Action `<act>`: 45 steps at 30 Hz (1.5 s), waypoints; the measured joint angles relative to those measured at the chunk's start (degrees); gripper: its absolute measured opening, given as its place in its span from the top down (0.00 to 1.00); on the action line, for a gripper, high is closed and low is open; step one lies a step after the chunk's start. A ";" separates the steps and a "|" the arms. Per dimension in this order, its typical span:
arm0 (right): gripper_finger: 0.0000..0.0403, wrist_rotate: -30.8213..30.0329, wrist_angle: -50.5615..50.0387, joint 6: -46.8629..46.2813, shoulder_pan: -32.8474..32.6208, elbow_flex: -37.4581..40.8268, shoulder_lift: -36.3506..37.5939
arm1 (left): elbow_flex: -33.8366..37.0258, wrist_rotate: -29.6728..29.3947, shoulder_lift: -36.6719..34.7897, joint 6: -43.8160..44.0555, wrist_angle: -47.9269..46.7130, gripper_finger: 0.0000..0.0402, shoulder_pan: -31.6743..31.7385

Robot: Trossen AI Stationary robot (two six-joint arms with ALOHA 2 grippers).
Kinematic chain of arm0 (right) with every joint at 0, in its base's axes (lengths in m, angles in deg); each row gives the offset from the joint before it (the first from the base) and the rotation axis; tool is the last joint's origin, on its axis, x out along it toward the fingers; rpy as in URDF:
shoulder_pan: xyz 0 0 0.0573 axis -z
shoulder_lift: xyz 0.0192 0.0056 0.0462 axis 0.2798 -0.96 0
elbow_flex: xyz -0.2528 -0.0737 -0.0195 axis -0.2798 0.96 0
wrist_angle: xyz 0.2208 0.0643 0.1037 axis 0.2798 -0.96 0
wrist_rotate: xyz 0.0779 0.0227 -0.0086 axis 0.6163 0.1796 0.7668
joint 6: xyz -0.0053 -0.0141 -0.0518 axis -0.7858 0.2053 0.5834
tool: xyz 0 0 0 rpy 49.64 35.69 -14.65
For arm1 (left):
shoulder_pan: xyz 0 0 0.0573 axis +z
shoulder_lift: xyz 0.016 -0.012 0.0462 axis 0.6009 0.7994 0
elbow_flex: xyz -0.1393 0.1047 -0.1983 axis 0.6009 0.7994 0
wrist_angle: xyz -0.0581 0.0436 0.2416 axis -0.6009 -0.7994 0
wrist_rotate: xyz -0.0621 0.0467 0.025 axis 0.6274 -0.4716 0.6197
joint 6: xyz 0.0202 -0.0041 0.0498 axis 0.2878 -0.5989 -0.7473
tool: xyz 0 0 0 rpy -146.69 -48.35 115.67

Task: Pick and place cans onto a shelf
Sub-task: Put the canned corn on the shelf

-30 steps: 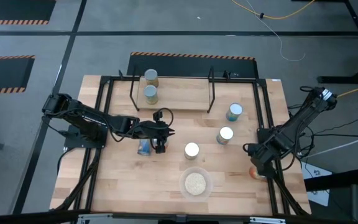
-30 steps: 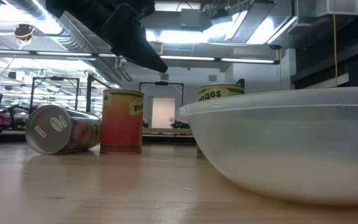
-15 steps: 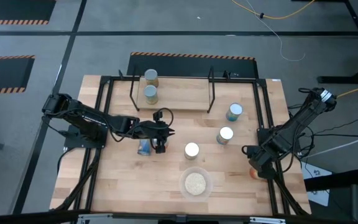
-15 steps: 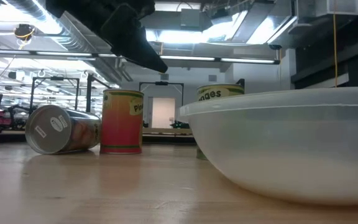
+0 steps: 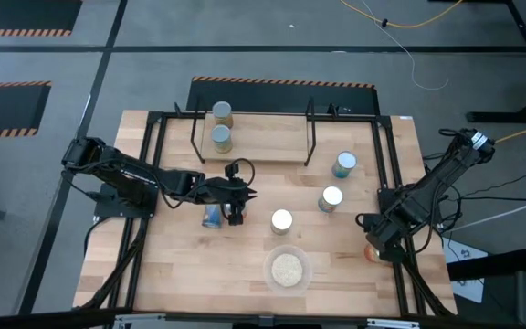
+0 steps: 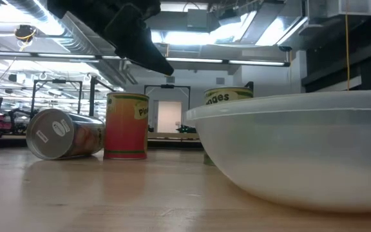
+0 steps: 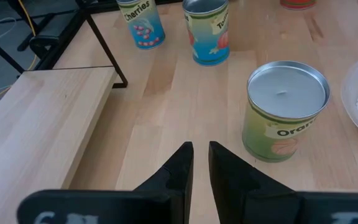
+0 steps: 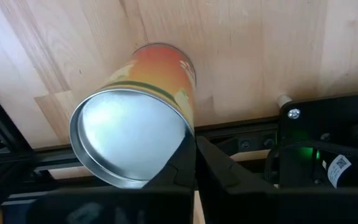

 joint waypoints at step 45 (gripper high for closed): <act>1.00 -6.94 -4.08 90.55 45.89 -60.14 -28.04 | 0.00 -0.28 -30.64 1.16 -32.15 0.89 -10.19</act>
